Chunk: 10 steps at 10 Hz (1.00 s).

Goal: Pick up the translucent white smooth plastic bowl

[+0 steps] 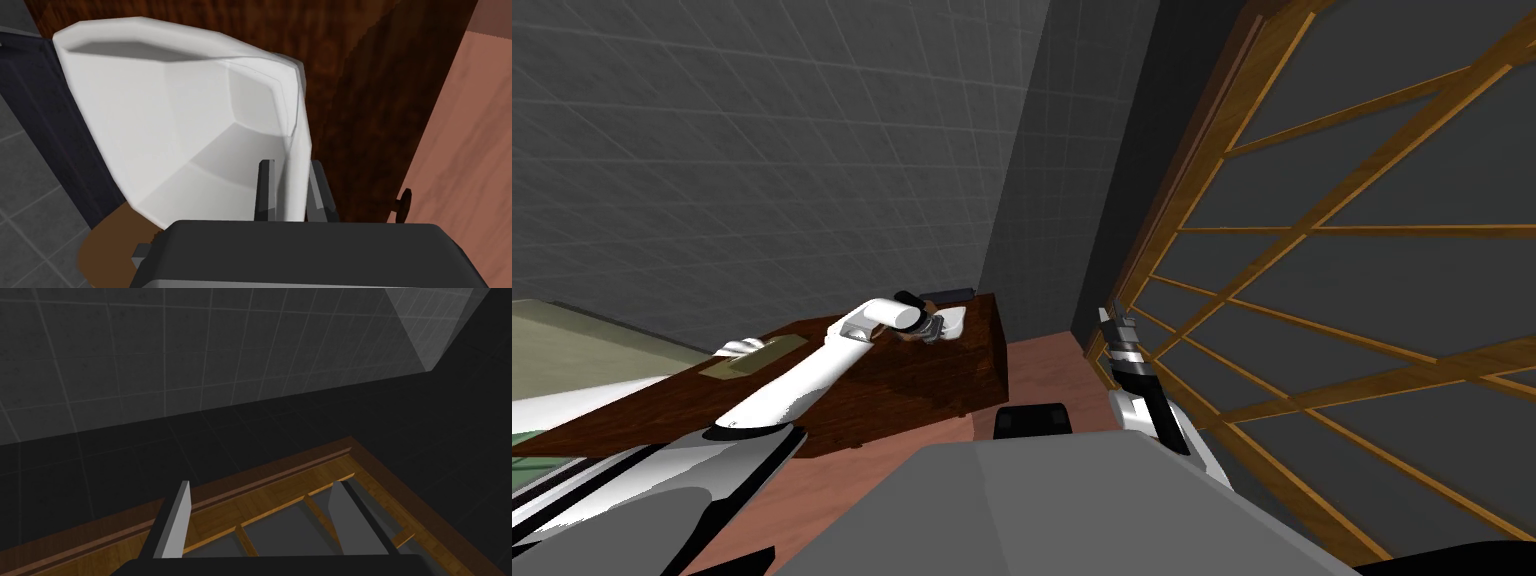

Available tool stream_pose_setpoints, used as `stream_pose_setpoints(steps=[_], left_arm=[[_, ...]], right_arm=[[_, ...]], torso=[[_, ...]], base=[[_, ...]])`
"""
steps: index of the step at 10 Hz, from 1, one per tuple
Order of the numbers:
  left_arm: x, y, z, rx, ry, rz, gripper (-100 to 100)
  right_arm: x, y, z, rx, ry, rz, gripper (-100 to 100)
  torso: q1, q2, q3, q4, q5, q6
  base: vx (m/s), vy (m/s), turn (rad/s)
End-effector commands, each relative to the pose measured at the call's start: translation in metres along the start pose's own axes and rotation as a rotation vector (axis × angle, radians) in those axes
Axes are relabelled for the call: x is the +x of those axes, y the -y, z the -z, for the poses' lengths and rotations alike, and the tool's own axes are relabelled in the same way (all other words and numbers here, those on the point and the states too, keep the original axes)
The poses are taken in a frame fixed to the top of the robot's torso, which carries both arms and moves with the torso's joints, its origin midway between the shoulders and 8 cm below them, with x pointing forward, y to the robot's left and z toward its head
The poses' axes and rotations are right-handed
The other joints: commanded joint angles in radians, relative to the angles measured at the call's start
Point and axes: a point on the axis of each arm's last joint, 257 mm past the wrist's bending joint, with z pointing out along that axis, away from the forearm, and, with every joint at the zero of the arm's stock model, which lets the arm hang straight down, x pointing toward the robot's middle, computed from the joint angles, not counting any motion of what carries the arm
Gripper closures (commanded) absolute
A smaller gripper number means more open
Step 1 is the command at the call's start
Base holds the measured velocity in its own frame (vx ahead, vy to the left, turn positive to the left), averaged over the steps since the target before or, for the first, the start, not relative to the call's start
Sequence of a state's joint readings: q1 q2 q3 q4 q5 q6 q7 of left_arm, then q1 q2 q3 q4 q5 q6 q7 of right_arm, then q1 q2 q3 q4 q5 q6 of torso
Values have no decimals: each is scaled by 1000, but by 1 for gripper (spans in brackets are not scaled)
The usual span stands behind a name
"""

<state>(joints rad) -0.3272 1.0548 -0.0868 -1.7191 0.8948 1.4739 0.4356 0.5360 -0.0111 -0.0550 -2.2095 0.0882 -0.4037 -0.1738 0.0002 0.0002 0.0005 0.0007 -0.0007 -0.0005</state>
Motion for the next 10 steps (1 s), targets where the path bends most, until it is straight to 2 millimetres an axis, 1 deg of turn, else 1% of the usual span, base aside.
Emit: stream_pose_setpoints(steps=[1,3,4,5,6,10], left_arm=[[0,0,0,0,0,0,100],[0,-1,0,-2,0,0,100],[0,-1,-1,-3,0,0,0],[6,0,6,6,-8,-21,100],[11,-1,10,6,-14,-33,100],[28,-6,22,7,-37,-82,100]], right_arm=[[0,0,0,0,0,0,0],[0,0,0,0,0,0,0],[0,0,0,0,0,0,0],[0,0,0,0,0,0,0],[0,0,0,0,0,0,0],[0,0,0,0,0,0,0]], torso=[[0,0,0,0,0,0],[-1,0,1,1,-1,0],[-1,0,1,1,-1,0],[-1,0,1,1,-1,0],[-1,-2,0,1,-2,-2],[-3,-3,-1,1,-2,-1]], base=[[0,0,0],[0,0,0],[0,0,0],[55,-6,186],[86,-19,220],[67,-16,128]])
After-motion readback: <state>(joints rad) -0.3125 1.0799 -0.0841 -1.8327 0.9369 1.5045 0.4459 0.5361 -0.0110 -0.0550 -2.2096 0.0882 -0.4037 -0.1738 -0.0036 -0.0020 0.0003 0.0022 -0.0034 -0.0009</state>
